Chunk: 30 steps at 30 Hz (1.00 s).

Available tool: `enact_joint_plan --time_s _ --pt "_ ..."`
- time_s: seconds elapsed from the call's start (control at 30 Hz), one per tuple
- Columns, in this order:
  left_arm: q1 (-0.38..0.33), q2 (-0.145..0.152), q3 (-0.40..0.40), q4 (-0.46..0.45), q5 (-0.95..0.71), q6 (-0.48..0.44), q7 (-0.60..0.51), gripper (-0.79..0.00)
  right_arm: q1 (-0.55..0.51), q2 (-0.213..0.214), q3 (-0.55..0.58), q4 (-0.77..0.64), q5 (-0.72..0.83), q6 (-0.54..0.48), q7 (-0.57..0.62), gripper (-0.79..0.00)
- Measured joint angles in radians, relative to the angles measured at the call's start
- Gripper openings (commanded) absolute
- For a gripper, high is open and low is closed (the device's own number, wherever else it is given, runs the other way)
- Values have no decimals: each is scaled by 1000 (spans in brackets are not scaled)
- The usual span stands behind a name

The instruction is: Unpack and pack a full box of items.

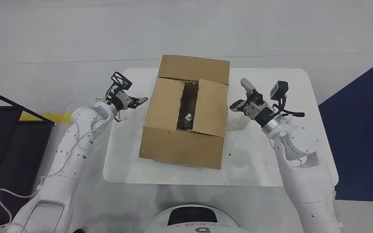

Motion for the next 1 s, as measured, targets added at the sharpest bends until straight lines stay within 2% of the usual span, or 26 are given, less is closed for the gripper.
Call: enact_joint_plan --time_s 0.6,0.77,0.87,0.93,1.0 --pt "175 33 -9 -216 125 -179 80 0 0 0 1 1 1 -2 -2 0" --pt "179 34 -27 -211 117 -119 57 0 -8 0 9 -10 6 -13 -9 0" --pt "175 32 -35 -204 98 -88 50 0 -78 4 86 -65 47 -48 -33 0" --pt "175 32 -43 -198 88 -75 48 0 -144 11 154 -99 75 -23 -2 0" --pt "177 32 -49 -191 76 -64 45 0 -216 23 225 -132 48 58 65 0"
